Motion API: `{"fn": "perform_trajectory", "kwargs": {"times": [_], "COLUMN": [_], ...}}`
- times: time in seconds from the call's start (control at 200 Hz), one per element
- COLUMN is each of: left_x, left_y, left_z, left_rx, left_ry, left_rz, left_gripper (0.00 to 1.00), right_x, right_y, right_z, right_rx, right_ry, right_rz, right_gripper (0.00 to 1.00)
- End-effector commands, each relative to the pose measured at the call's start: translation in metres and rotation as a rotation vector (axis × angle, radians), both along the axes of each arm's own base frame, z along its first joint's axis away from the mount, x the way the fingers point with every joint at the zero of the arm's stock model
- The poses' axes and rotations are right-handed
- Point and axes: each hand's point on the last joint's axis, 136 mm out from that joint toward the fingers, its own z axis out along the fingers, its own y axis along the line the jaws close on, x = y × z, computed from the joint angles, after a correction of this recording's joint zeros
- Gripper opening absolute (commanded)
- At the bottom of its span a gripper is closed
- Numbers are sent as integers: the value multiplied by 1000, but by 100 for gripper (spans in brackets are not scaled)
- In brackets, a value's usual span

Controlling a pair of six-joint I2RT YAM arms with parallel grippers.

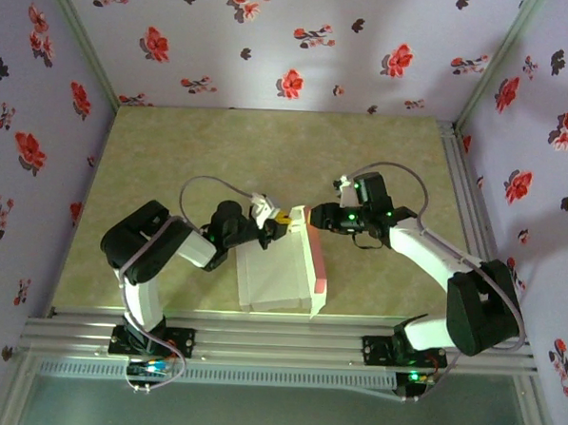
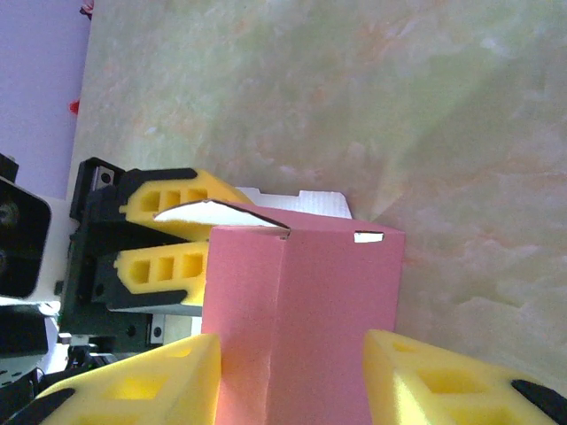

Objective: Fold the paper box

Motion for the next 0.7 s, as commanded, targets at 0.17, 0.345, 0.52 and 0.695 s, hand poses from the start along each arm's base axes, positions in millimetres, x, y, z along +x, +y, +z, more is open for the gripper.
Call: {"fn": "perform_trajectory", "kwargs": {"times": [0.17, 0.345, 0.52, 0.695], "left_x": [3, 8, 23, 39], "left_y": [4, 10, 27, 44], "left_z": [27, 30, 44, 47], "left_rx": [-58, -74, -126, -92], "left_ry": [13, 31, 91, 160], "left_rz": [-55, -48, -27, -7], "left_gripper": [22, 24, 27, 31], "right_x": [-2, -3, -3, -4], "right_y": [-3, 0, 3, 5], "right_z": [-10, -12, -12, -13], "right_rx": [-85, -122, -145, -157], "right_ry": [17, 12, 7, 6], "right_rz": [10, 22, 33, 44], "right_gripper": [45, 44, 44, 43]}}
